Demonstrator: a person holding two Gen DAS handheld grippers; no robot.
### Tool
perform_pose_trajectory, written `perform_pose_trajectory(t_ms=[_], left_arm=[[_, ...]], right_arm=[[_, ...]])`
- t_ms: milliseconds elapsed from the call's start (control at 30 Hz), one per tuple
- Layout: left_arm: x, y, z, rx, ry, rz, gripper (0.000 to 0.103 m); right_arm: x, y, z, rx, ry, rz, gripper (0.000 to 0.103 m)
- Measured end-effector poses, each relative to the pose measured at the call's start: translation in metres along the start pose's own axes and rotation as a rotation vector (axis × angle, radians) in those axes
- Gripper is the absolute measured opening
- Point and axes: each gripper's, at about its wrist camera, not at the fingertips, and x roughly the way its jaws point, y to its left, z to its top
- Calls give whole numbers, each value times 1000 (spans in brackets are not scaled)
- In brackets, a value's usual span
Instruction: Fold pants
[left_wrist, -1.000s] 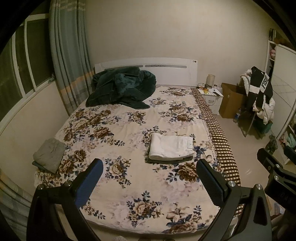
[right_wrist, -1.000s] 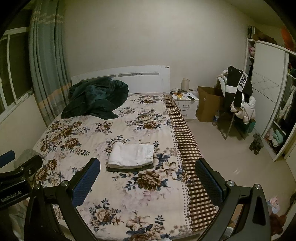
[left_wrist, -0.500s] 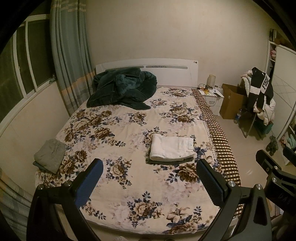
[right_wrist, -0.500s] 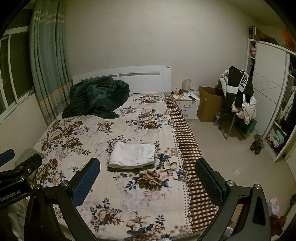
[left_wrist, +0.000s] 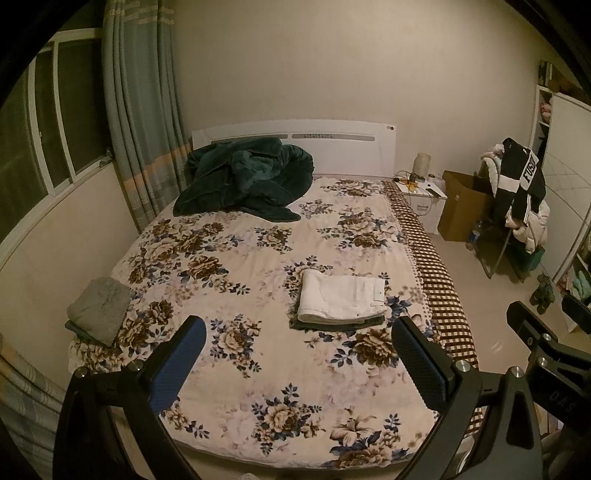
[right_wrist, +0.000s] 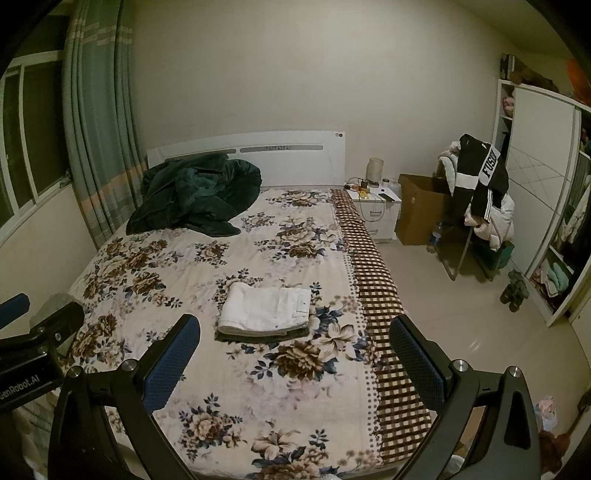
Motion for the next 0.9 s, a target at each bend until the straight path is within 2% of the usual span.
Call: perform_pose_trajectory(t_ms=[900], left_arm=[[-2,-1,1,-3,-4,6,103]], right_arm=[[-2,-2,5,-4,-3,18,103]])
